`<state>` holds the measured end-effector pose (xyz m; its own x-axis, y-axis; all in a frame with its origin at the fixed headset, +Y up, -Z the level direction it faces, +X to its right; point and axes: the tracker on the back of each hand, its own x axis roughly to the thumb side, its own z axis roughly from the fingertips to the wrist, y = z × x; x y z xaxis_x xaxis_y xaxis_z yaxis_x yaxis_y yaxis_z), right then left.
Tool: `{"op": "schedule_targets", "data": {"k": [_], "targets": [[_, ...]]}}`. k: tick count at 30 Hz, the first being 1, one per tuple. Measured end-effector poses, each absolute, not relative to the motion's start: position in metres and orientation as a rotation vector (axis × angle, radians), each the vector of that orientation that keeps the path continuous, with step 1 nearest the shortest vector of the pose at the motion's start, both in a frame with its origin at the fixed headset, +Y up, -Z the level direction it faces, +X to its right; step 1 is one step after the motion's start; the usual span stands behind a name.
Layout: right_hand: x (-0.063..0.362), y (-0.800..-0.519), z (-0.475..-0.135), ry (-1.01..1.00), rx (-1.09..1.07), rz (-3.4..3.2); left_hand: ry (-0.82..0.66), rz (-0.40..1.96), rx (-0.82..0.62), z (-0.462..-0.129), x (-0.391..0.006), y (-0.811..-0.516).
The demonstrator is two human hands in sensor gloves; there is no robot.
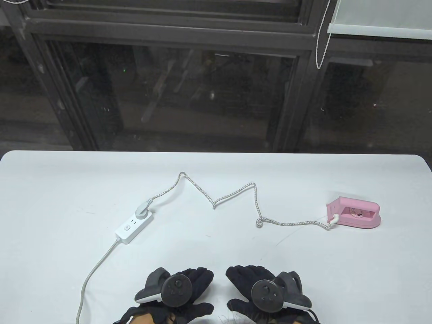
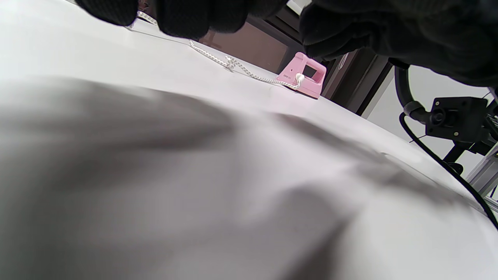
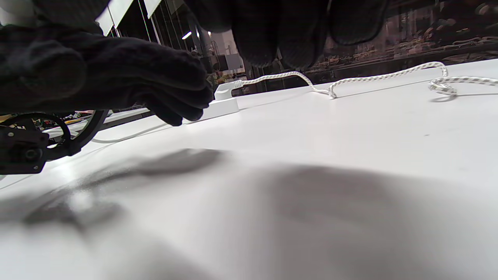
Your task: Unplug the electric iron
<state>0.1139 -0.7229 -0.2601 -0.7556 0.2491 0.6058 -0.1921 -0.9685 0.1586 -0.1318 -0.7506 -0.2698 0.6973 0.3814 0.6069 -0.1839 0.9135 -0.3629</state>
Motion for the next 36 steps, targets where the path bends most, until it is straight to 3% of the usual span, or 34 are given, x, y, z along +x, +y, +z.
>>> {"op": "schedule_targets", "data": {"k": [11,14,18,23,27,30,36], "targets": [[0.117,-0.722,-0.262,0.111,0.916,2.751,-0.71,0.322,-0.18,-0.268,-0.142,-0.729],[0.121,-0.722,-0.264,0.103,0.885,2.748,-0.609,0.319,-0.054,-0.281,-0.164,-0.706],[0.123,-0.721,-0.265,0.115,0.875,2.739,-0.356,0.437,0.042,-0.317,-0.212,-0.683],[0.123,-0.722,-0.266,0.119,0.881,2.737,0.024,0.341,-0.116,-0.373,-0.287,-0.703],[0.123,-0.725,-0.267,0.154,0.875,2.748,0.182,0.292,-0.189,-0.389,-0.308,-0.73],[0.123,-0.726,-0.268,0.183,0.871,2.739,0.207,0.248,-0.334,-0.396,-0.305,-0.745],[0.12,-0.725,-0.266,0.188,0.891,2.738,0.187,0.157,-0.368,-0.407,-0.294,-0.759]]}}
